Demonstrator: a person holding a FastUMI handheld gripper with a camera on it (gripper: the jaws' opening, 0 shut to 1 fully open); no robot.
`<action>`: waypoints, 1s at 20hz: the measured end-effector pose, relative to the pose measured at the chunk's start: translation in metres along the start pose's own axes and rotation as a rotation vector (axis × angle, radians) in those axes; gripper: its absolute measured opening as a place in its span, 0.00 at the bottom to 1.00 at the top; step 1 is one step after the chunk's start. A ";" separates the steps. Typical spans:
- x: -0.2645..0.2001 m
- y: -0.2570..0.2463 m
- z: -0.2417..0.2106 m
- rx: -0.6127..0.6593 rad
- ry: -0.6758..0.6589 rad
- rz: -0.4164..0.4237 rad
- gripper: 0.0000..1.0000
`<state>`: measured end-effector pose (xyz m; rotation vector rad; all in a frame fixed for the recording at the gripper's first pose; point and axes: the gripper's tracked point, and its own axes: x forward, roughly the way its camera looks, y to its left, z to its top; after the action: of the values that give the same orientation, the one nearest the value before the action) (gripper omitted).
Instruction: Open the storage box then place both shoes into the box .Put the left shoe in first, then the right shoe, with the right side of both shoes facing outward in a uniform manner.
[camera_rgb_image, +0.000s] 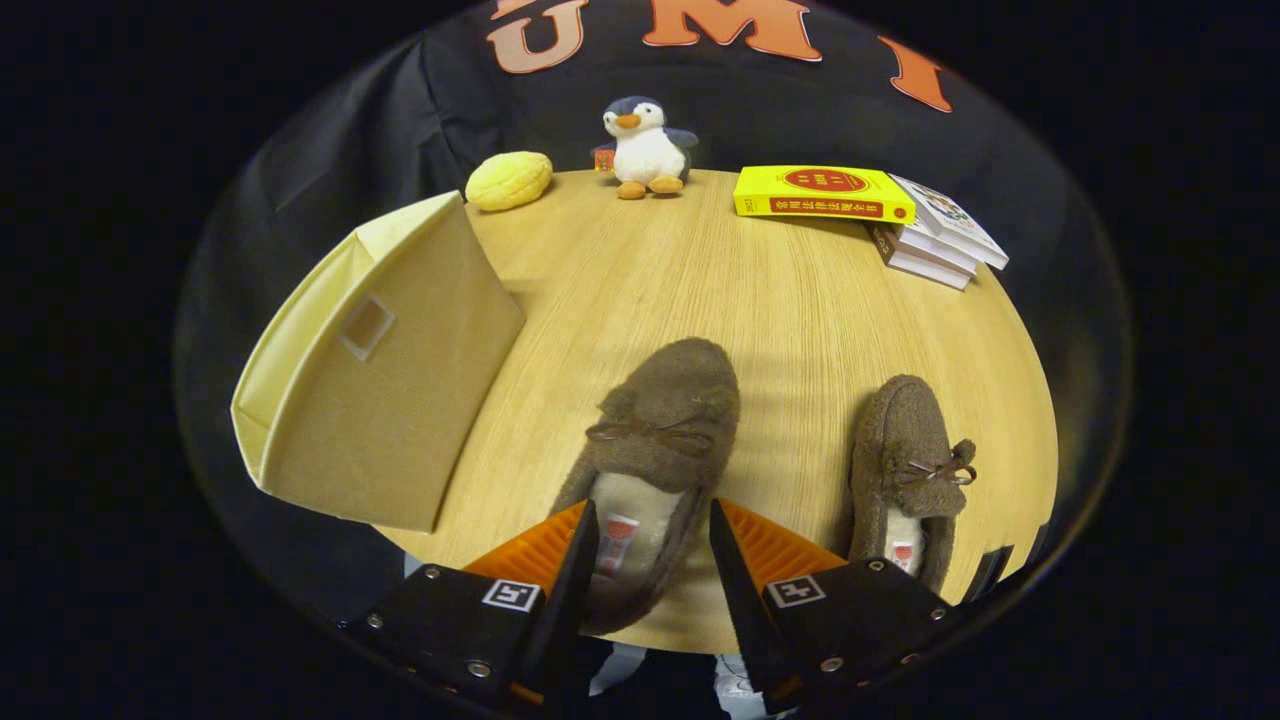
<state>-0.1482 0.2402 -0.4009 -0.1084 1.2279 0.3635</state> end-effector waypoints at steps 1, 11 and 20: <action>0.005 -0.003 0.001 -0.003 -0.002 -0.017 0.63; 0.043 -0.015 0.000 0.207 0.039 -0.046 0.18; 0.006 0.005 0.033 0.273 -0.003 0.001 0.03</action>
<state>-0.1181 0.2551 -0.3947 0.1273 1.2630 0.1937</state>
